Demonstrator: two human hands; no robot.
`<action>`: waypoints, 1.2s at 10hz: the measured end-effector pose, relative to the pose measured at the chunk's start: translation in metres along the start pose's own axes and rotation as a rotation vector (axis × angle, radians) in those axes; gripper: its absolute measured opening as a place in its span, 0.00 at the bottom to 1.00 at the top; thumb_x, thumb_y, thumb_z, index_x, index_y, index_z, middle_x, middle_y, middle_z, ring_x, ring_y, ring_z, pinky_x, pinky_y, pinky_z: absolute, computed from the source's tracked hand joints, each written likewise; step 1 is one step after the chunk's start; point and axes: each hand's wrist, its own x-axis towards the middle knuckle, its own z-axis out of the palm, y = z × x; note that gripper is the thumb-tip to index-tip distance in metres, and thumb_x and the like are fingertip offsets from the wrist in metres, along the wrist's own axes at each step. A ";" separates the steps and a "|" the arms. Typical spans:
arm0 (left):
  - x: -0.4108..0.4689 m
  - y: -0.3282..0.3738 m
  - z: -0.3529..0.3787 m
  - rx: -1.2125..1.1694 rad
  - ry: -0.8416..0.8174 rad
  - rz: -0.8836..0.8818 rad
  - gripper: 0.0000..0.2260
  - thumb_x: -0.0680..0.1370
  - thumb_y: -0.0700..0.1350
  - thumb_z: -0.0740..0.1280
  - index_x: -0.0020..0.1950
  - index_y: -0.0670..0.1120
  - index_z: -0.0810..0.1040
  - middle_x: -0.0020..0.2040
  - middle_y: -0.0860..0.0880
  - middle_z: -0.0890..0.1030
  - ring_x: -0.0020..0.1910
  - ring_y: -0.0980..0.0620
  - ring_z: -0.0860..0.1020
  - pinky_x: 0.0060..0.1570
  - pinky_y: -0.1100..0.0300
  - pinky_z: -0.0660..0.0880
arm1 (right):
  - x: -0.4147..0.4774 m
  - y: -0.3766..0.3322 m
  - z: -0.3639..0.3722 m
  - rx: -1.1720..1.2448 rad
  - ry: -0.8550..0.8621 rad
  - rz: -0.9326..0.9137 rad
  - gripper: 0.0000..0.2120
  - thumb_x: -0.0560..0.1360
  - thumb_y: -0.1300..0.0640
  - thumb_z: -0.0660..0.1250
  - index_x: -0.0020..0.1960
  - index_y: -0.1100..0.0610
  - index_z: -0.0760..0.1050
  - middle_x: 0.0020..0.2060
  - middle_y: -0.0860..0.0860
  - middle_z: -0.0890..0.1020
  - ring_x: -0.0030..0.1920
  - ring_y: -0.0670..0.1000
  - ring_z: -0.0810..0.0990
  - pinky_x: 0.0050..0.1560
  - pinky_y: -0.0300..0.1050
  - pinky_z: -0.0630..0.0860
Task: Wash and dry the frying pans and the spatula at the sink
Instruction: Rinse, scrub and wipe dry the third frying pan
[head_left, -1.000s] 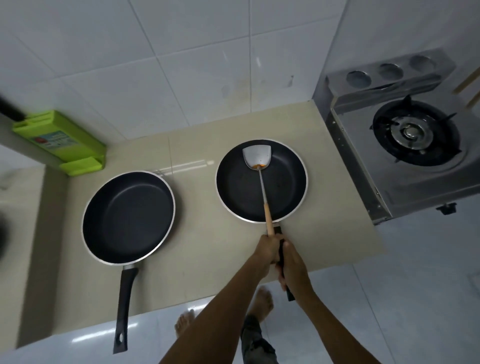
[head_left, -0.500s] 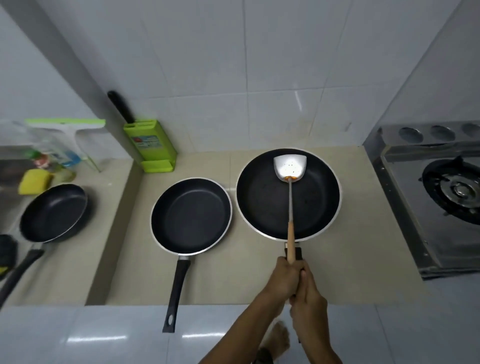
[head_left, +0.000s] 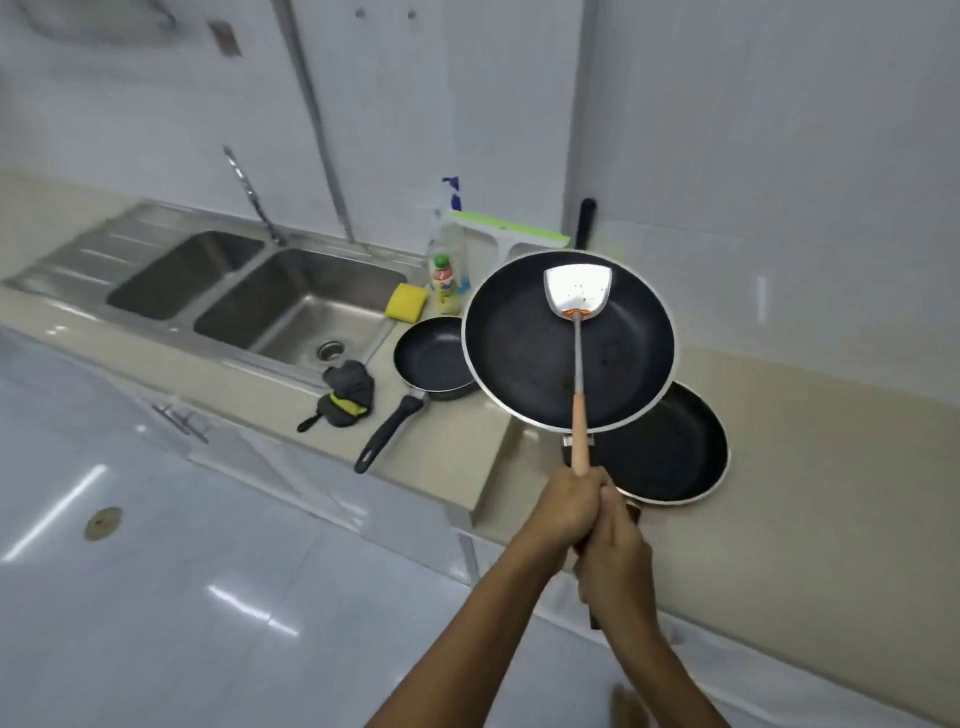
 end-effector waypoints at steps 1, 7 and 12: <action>-0.012 -0.002 -0.076 -0.053 0.116 0.001 0.07 0.81 0.45 0.62 0.56 0.45 0.75 0.43 0.49 0.78 0.41 0.54 0.78 0.39 0.58 0.76 | -0.028 -0.027 0.063 -0.036 -0.108 -0.090 0.25 0.84 0.39 0.49 0.47 0.52 0.79 0.32 0.54 0.83 0.31 0.55 0.81 0.31 0.50 0.77; 0.087 -0.012 -0.374 -0.157 0.366 -0.105 0.15 0.81 0.50 0.62 0.64 0.42 0.71 0.53 0.46 0.79 0.49 0.51 0.80 0.42 0.59 0.76 | -0.008 -0.114 0.360 -0.097 -0.440 -0.083 0.28 0.82 0.35 0.46 0.53 0.50 0.79 0.32 0.51 0.81 0.34 0.54 0.80 0.34 0.49 0.75; 0.278 0.050 -0.538 -0.173 0.200 -0.285 0.09 0.80 0.46 0.63 0.56 0.43 0.76 0.47 0.46 0.82 0.46 0.50 0.81 0.49 0.55 0.80 | 0.119 -0.193 0.555 -0.215 -0.355 -0.063 0.12 0.82 0.37 0.53 0.54 0.43 0.70 0.40 0.50 0.78 0.40 0.56 0.78 0.38 0.52 0.77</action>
